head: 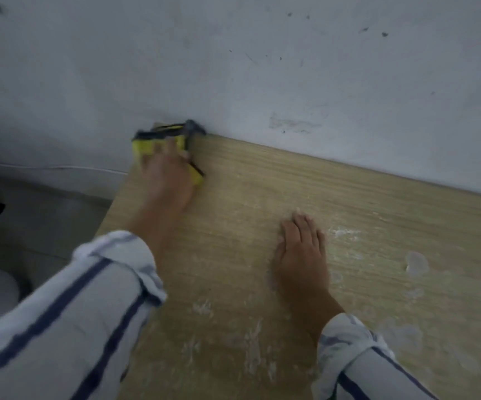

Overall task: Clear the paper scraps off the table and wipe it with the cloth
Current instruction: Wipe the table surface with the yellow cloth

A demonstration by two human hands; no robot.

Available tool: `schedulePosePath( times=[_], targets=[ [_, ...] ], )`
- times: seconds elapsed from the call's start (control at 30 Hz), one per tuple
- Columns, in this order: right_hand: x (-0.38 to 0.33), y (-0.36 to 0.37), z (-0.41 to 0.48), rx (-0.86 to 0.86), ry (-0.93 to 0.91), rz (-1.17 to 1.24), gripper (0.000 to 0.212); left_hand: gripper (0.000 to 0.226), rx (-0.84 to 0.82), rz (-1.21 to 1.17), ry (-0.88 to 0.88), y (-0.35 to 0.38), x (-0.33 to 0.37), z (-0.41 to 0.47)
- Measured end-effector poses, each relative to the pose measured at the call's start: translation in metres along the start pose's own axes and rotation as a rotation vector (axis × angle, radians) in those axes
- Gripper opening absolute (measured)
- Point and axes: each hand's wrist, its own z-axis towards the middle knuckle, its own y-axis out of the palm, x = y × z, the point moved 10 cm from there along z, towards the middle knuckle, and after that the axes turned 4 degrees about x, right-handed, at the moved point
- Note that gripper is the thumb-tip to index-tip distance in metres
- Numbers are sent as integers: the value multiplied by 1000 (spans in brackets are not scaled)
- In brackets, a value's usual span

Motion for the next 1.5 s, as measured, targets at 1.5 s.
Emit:
schedulePosePath(
  times=[1.5],
  targets=[
    [90, -45, -179, -112, -136, 62, 47, 58, -167, 129, 283, -34, -22, -400]
  ],
)
